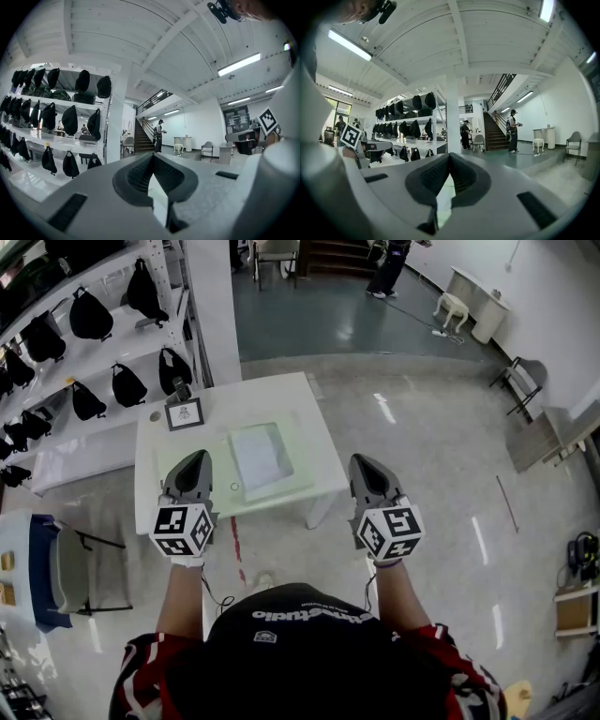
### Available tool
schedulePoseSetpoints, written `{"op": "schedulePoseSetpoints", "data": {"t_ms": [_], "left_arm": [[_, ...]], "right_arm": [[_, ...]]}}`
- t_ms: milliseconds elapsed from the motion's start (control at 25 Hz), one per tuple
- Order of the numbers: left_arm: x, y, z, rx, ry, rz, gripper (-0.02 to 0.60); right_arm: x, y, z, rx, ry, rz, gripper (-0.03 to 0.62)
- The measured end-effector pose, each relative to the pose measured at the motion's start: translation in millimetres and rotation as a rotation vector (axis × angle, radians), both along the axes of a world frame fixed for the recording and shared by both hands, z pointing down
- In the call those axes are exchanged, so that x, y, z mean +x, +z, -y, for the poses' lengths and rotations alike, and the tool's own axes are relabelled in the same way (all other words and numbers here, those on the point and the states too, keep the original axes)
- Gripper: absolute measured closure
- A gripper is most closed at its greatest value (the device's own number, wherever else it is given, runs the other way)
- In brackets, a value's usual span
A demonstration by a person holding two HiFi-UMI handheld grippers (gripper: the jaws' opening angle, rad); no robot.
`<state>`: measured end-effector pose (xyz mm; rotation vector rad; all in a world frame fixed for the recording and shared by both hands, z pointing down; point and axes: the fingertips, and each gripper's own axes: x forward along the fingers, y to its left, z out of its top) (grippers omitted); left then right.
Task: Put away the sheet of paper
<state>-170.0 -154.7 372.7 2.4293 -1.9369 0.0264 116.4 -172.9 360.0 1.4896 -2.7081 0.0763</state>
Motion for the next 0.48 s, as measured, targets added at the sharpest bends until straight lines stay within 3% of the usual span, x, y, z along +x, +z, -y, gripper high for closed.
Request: {"op": "schedulePoseSetpoints", "data": {"t_ms": [480], "left_arm": [[2.7,5.8,1.3,-0.019,0.012,0.001,0.575]], "right_arm": [[-1.7,2.1,0.6,-0.014,-0.004,0.0,0.595]]}}
